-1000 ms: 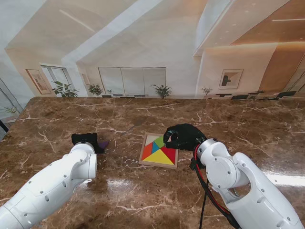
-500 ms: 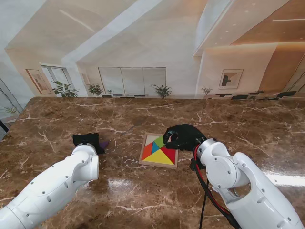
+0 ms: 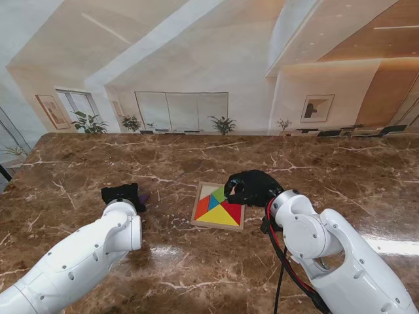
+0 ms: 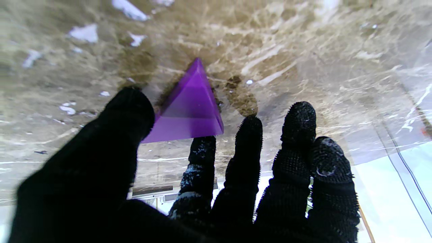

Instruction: Assemble the tangram pieces into a square

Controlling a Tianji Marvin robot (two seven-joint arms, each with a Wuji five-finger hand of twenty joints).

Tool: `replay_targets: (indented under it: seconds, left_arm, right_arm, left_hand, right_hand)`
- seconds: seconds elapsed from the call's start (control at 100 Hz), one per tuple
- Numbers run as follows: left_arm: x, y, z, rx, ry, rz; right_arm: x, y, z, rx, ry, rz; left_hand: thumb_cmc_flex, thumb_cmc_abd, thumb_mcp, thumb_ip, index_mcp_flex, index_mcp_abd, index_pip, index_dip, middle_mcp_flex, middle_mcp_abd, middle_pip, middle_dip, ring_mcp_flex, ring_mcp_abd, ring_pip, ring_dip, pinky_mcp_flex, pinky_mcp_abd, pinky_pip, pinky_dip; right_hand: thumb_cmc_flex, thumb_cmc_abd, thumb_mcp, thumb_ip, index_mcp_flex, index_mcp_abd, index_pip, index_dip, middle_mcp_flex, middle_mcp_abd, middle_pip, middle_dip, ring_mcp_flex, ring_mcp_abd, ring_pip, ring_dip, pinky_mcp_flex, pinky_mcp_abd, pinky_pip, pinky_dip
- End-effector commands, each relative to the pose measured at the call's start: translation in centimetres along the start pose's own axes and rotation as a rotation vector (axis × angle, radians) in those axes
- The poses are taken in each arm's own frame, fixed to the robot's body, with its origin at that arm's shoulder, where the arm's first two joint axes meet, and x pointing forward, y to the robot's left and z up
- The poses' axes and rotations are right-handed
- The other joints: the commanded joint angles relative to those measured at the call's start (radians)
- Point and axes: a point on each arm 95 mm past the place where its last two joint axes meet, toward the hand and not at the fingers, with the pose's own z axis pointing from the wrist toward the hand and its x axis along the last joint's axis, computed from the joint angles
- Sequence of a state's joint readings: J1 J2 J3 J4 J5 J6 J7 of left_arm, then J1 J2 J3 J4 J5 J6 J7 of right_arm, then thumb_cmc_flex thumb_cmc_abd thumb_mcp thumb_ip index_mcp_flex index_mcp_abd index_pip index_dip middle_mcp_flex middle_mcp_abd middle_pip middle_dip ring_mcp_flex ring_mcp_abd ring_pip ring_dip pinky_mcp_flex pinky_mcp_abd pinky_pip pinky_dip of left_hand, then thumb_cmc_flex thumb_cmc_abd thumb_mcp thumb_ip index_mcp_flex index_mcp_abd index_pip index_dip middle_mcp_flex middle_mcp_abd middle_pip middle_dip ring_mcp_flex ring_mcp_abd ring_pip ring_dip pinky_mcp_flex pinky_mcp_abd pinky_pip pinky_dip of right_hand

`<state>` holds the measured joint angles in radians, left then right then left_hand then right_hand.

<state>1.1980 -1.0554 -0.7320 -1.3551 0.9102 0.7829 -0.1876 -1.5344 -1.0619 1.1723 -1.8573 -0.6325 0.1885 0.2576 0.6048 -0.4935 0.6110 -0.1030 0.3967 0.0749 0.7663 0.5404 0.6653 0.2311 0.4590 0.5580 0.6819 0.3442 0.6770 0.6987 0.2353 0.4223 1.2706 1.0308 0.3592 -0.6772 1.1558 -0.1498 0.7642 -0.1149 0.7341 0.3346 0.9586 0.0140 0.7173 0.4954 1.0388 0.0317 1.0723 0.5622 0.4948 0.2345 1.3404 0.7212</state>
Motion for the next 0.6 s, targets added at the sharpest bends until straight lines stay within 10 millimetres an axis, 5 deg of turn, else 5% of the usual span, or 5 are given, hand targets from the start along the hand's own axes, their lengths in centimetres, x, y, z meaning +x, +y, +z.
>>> replay_targets:
  seconds: [0.0, 0.59]
  left_arm:
    - [0.5, 1.0, -0.3, -0.037, 0.0, -0.005]
    - [1.7, 1.6, -0.4, -0.018, -0.017, -0.03]
  right_arm:
    - [-0.1, -0.5, -0.2, 0.023, -0.007, 0.012]
    - [-0.2, -0.4, -0.3, 0.021, -0.01, 0.013]
  left_hand:
    - [-0.009, -0.03, 0.014, -0.008, 0.011, 0.017, -0.025, -0.009, 0.02, -0.016, 0.024, 0.025, 0.008, 0.036, 0.023, -0.009, -0.012, 0.042, 0.016, 0.004]
    - [0.026, -0.037, 0.073, -0.003, 0.006, 0.019, -0.02, -0.029, 0.004, -0.025, 0.092, 0.091, 0.024, 0.027, 0.006, -0.04, -0.006, 0.037, 0.021, -0.004]
  right_hand:
    - [-0.053, -0.006, -0.007, 0.015, 0.017, 0.011, -0.007, 0.013, 0.014, 0.002, 0.007, 0.0, 0.02, 0.007, 0.013, -0.006, 0.002, 0.009, 0.032, 0.001]
    - [-0.054, -0.007, -0.007, 0.015, 0.017, 0.012, -0.007, 0.013, 0.013, 0.002, 0.006, -0.001, 0.019, 0.007, 0.013, -0.006, 0.001, 0.01, 0.032, 0.001]
